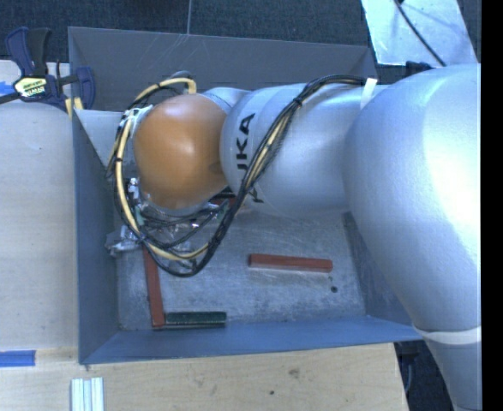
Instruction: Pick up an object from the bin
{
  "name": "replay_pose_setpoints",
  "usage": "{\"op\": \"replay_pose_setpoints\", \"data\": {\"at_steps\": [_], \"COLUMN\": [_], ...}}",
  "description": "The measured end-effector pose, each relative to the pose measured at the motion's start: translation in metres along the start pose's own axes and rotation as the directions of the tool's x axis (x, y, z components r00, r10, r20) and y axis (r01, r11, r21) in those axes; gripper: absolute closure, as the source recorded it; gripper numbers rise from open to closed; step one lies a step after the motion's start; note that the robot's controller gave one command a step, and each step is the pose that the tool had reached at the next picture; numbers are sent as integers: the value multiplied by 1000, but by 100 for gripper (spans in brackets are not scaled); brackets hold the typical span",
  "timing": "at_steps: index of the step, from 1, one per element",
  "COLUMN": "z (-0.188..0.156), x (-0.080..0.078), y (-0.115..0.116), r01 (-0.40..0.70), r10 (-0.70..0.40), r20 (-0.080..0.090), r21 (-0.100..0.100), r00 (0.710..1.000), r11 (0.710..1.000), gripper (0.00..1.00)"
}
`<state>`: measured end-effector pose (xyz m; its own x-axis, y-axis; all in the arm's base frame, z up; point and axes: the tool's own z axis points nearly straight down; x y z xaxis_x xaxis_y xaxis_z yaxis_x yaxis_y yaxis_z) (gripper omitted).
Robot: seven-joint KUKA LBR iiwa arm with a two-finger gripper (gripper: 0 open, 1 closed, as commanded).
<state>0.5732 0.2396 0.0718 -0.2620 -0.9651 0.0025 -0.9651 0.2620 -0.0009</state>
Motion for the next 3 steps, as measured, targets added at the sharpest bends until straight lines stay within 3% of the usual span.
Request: {"op": "replay_pose_setpoints", "data": {"at_steps": [1, 2, 3], "z": [-1, -5, -116], "x": [-2, -2, -4], "y": [1, 0, -2], "r01": [0, -5, -9], "r10": [0, 5, 9], "r20": [4, 6, 11], "r21": [-2, 0, 8], "r00": [1000, 1000, 1000], "r11": [1000, 1000, 1000], "gripper": [100, 100, 100]}}
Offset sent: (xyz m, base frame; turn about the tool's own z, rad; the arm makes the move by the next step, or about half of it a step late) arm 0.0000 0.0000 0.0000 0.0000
